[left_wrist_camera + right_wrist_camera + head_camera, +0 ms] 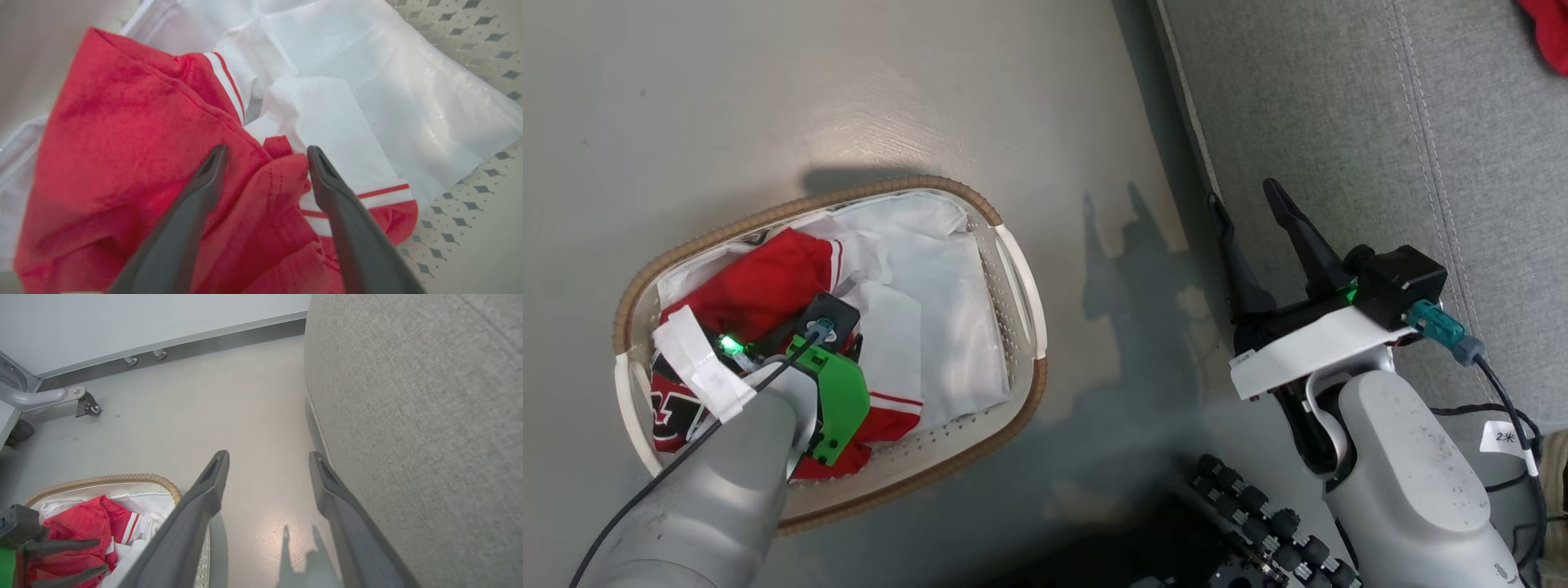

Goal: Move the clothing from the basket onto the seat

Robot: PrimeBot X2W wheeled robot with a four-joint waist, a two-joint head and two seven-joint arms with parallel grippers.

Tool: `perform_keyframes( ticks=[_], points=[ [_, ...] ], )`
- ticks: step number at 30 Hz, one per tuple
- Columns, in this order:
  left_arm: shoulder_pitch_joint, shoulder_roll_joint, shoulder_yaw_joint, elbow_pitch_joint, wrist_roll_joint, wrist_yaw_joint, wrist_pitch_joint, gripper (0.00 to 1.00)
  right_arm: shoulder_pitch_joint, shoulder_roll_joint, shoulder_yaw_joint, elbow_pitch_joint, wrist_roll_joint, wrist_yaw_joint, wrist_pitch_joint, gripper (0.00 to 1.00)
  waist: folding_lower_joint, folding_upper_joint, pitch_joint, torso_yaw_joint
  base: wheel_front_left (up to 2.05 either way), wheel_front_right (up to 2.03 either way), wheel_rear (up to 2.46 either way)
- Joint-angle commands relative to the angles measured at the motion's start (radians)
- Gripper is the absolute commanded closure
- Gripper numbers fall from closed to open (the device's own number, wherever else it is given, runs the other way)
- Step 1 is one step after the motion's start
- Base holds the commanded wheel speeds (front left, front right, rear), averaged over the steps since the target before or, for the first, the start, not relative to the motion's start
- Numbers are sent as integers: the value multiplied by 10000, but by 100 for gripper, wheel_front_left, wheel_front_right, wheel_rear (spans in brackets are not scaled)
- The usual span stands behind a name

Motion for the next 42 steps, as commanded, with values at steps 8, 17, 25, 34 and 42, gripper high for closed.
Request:
perform_keyframes(
  ticks=[8, 17, 25, 34, 42],
  points=[
    [-571, 298, -628, 242, 520, 61, 1196, 0, -228, -12, 82, -259, 202, -14, -25, 0, -1, 0, 721, -314, 0, 0, 0],
    [-909, 272, -1085, 295, 724, 1, 2045, 0, -353, -13, 142, -529, 278, -14, -25, 0, -1, 0, 1104, -298, 0, 0, 0],
    [-772, 346, -1395, 295, 606, -64, 1782, 100, -440, -16, 214, -484, 400, -14, -25, 0, -1, 0, 1005, -369, 0, 0, 0],
    [-45, 40, -1589, 287, 70, -86, 921, 100, -401, -15, 147, -214, 390, -14, -25, 0, -1, 0, -94, -365, 0, 0, 0],
    [809, -415, -2149, 29, -740, -88, 121, 100, -35, -18, -22, 143, 159, -14, -25, 0, -1, 0, -1537, -63, 0, 0, 0]
  ],
)
